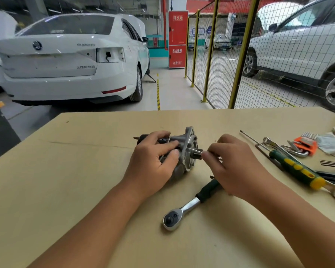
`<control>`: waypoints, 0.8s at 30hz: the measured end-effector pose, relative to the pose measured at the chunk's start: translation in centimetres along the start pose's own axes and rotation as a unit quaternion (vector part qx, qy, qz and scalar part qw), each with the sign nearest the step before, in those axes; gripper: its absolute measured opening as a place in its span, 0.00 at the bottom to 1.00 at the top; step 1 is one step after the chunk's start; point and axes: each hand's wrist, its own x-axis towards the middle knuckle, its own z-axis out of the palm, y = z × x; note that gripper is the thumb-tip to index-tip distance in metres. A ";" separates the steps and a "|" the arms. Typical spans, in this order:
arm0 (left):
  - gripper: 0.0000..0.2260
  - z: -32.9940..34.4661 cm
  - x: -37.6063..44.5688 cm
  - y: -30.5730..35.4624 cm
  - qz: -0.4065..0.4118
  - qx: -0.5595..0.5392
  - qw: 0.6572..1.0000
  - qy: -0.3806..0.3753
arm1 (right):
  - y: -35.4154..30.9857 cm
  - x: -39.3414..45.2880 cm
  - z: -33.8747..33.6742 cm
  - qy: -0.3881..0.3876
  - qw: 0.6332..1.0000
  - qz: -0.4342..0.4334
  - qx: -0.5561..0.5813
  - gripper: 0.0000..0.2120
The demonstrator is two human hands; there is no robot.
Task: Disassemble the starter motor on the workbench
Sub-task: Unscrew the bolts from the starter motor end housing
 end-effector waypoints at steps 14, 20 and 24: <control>0.18 0.0 -0.4 0.5 -0.015 0.003 1.000 -0.012 | -0.2 0.0 -1.0 0.058 0.998 -0.025 -0.012 0.05; 0.16 -0.1 -0.2 0.1 -0.020 0.001 1.000 -0.010 | 0.1 0.2 0.0 0.039 0.999 0.003 -0.022 0.13; 0.15 -0.1 -0.2 -0.1 -0.010 -0.005 1.000 -0.008 | -0.3 0.1 -0.4 0.057 0.998 -0.017 -0.029 0.06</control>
